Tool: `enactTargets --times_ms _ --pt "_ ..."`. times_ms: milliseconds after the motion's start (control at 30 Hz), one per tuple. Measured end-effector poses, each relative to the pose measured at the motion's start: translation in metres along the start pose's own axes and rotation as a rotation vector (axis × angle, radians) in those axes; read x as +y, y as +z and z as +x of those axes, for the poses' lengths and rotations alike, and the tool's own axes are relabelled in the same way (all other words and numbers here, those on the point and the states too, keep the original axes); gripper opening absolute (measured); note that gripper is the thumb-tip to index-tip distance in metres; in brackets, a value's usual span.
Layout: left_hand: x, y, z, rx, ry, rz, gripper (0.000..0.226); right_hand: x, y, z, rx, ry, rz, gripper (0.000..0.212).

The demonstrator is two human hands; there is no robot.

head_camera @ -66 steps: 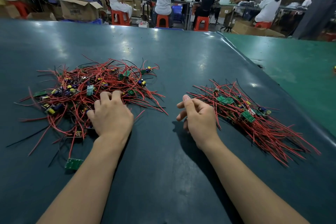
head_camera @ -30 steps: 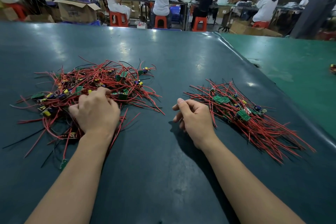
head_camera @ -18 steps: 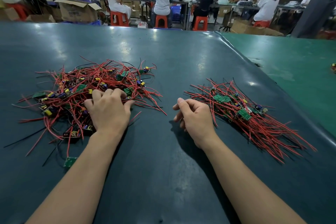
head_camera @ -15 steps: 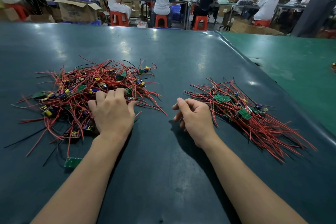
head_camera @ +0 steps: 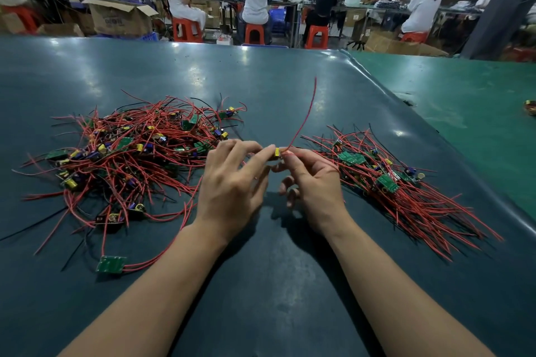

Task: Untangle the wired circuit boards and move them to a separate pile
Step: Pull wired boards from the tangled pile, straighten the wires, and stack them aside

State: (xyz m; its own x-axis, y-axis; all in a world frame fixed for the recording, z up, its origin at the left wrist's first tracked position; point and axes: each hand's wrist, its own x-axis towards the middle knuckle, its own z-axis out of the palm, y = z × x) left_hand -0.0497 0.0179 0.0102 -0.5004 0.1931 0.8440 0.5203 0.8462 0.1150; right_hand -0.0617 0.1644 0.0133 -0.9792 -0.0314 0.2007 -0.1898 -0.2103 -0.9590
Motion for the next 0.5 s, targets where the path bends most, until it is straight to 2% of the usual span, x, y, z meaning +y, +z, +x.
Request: enactTargets --times_ms 233,400,500 --pt "-0.0085 0.0026 -0.0016 -0.037 -0.024 -0.118 0.024 -0.0003 0.0014 0.0007 -0.063 0.084 0.009 0.014" --pt "-0.0037 0.0026 -0.0031 -0.132 0.077 -0.201 0.029 0.0025 -0.0004 0.0047 0.077 0.087 0.042 0.009" --pt "-0.002 0.0032 -0.0035 -0.005 -0.049 -0.222 0.036 0.002 -0.004 0.0095 0.203 0.082 0.109 0.014"
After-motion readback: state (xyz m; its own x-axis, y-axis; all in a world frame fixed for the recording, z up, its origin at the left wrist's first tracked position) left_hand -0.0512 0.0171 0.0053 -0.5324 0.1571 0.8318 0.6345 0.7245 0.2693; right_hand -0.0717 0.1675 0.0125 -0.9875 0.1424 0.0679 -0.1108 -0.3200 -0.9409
